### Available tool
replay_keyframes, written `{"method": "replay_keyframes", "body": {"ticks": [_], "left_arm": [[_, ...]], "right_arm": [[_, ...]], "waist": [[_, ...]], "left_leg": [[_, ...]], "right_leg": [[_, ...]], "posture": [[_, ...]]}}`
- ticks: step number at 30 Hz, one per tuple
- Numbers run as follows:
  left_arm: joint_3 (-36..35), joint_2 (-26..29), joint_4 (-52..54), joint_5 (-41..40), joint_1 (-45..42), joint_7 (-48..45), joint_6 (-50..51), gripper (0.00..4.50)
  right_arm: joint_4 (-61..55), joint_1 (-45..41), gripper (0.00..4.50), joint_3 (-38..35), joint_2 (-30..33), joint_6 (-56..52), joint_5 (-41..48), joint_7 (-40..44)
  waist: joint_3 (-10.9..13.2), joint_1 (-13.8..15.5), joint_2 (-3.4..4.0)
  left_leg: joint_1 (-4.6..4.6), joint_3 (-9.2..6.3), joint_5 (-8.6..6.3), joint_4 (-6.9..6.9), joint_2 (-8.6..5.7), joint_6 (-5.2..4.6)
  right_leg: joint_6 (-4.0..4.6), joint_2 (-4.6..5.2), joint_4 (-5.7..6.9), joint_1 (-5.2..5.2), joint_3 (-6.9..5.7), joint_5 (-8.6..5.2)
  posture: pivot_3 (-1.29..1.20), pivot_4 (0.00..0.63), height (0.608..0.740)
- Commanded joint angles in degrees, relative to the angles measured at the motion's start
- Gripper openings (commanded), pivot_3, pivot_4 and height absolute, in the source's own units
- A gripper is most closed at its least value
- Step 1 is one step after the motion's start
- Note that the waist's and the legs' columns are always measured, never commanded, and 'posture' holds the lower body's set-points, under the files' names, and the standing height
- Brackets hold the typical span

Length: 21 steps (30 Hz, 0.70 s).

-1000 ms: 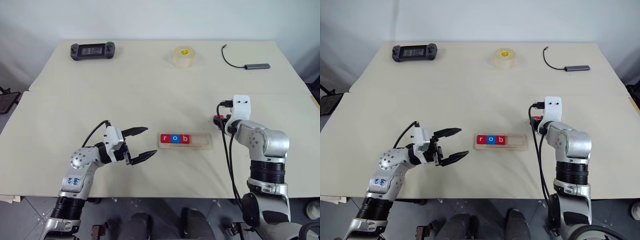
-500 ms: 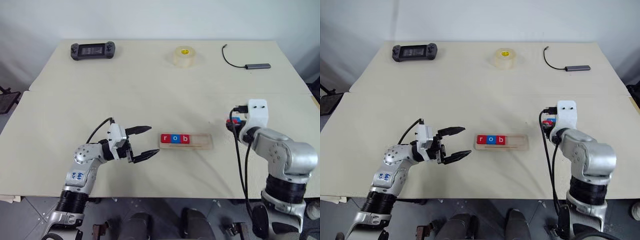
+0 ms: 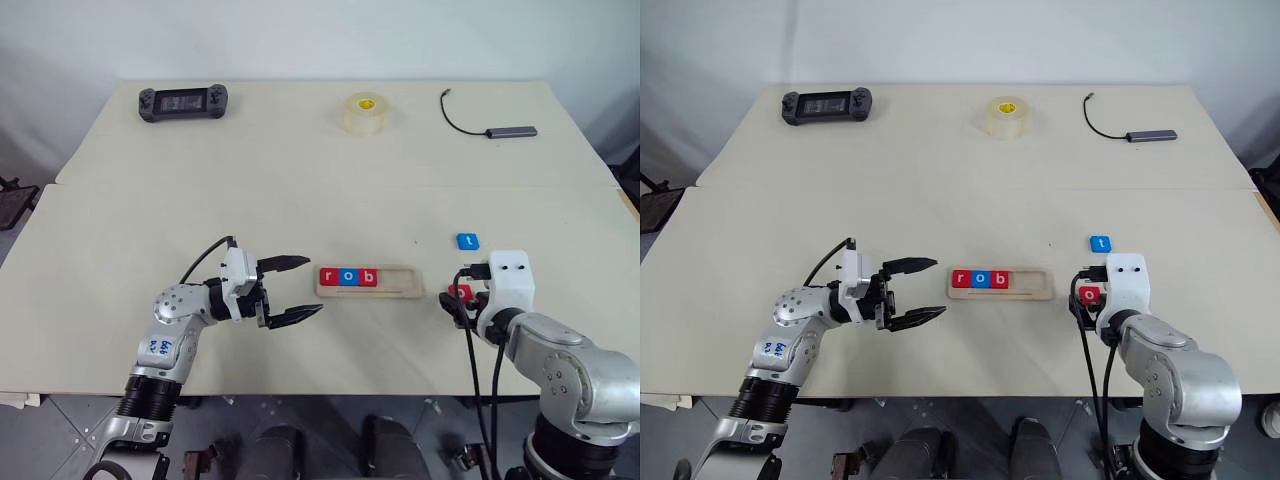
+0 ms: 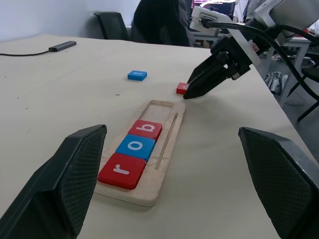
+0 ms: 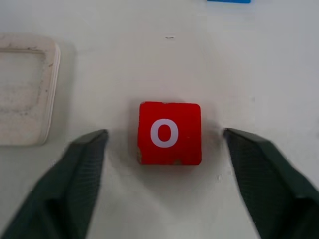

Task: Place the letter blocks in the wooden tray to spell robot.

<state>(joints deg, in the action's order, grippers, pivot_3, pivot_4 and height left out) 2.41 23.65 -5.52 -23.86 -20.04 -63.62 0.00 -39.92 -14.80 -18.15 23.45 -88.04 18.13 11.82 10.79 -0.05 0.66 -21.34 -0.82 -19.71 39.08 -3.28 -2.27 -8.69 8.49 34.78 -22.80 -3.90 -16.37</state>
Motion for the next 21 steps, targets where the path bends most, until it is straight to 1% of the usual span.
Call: {"method": "replay_keyframes", "body": {"ticks": [1, 2, 3, 5, 6, 8, 9, 10, 13, 17, 21], "left_arm": [[-0.75, 1.56, 1.15, -0.68, -0.45, -1.81, -0.4, 4.5], [-0.71, 1.77, 1.07, -0.55, -0.48, -2.11, -0.49, 4.5], [-0.27, 2.4, 1.03, -0.11, -0.33, -3.13, -1.05, 4.5], [0.22, 2.93, 1.17, 0.08, -0.2, -4.09, -1.41, 4.5], [0.29, 3.02, 1.26, -0.02, -0.18, -4.33, -1.3, 4.5], [0.27, 2.99, 1.7, -0.17, -0.18, -4.43, -1.03, 4.5], [0.28, 2.97, 1.77, -0.16, -0.24, -4.46, -1.0, 4.5], [0.37, 3.04, 2.11, -0.21, -0.19, -4.57, -0.83, 4.5], [0.61, 3.15, 2.87, -0.21, -0.02, -4.57, -0.5, 4.5], [0.33, 3.23, 3.71, -0.11, 0.49, -3.68, -0.42, 4.5], [0.06, 3.49, 4.76, -0.17, 1.42, -2.72, -0.25, 4.5]], "right_arm": [[2.31, 2.59, 3.82, 0.1, 15.12, 14.01, 3.81, 16.55], [3.55, 3.8, 3.82, 0.61, 18.71, 18.41, 4.44, 20.55], [5.76, 6.44, 3.82, 1.61, 23.34, 28.44, 4.13, 29.02], [12.22, 9.47, 3.82, 3.76, 29.76, 44.29, 2.72, 41.6], [15.16, 10.13, 3.82, 4.68, 31.79, 49.63, 2.25, 45.51], [23.41, 7.92, 3.82, 7.79, 34.43, 59.49, 0.54, 52.09], [26.43, 6.83, 3.82, 8.92, 35.08, 62.9, -0.05, 54.29], [31.77, 3.91, 3.82, 11.44, 35.78, 67.83, -1.86, 57.07], [43.85, -3.26, 3.82, 17.17, 36.26, 77.16, -6.11, 62.44], [55.57, -10.35, 3.82, 22.33, 35.01, 83.47, -10.24, 66.59], [61.99, -14.93, 3.82, 24.98, 32.87, 86.41, -11.81, 68.33]], "waist": [[0.02, 0.26, 0.0], [0.02, 0.33, -0.01], [0.02, 0.29, -0.06], [0.03, 0.23, -0.07], [0.06, 0.15, -0.12], [0.08, -0.02, -0.15], [0.08, -0.1, -0.15], [0.08, -0.19, -0.16], [0.09, -0.16, -0.16], [0.09, 0.1, -0.14], [0.09, 0.12, -0.14]], "left_leg": [[-0.01, -0.01, 0.0, 0.0, 0.0, -0.03], [-0.02, -0.01, -0.01, 0.01, -0.04, -0.08], [-0.01, -0.02, -0.02, -0.02, -0.01, -0.1], [0.02, -0.02, -0.03, -0.05, 0.01, -0.12], [0.07, 0.0, -0.05, -0.08, 0.05, -0.14], [0.07, 0.02, -0.05, -0.04, 0.07, -0.16], [0.08, 0.05, -0.05, -0.01, 0.06, -0.16], [0.09, 0.1, -0.04, 0.0, 0.06, -0.17], [0.12, 0.13, -0.03, 0.06, 0.08, -0.18], [0.08, 0.03, -0.02, 0.06, 0.1, -0.14], [0.0, -0.06, -0.03, 0.07, 0.08, -0.13]], "right_leg": [[0.0, 0.0, -0.03, 0.02, -0.01, 0.0], [-0.01, 0.01, -0.08, 0.04, -0.02, 0.0], [-0.01, -0.01, -0.16, 0.08, -0.04, 0.0], [-0.02, -0.05, -0.29, 0.18, -0.1, 0.01], [-0.04, -0.07, -0.36, 0.28, -0.12, 0.02], [-0.11, -0.06, -0.41, 0.32, -0.13, 0.06], [-0.14, -0.05, -0.41, 0.32, -0.11, 0.07], [-0.17, -0.03, -0.42, 0.32, -0.08, 0.09], [-0.18, 0.0, -0.39, 0.32, -0.06, 0.09], [-0.18, 0.0, -0.46, 0.31, -0.15, 0.09], [-0.18, 0.04, -0.56, 0.33, -0.23, 0.09]], "posture": [[0.0, 0.15, 0.74], [0.0, 0.15, 0.74], [0.0, 0.15, 0.74], [0.0, 0.15, 0.74], [0.0, 0.15, 0.74], [0.0, 0.15, 0.74], [0.0, 0.15, 0.74], [0.0, 0.15, 0.74], [0.0, 0.15, 0.74], [0.0, 0.15, 0.74], [0.0, 0.15, 0.74]]}}
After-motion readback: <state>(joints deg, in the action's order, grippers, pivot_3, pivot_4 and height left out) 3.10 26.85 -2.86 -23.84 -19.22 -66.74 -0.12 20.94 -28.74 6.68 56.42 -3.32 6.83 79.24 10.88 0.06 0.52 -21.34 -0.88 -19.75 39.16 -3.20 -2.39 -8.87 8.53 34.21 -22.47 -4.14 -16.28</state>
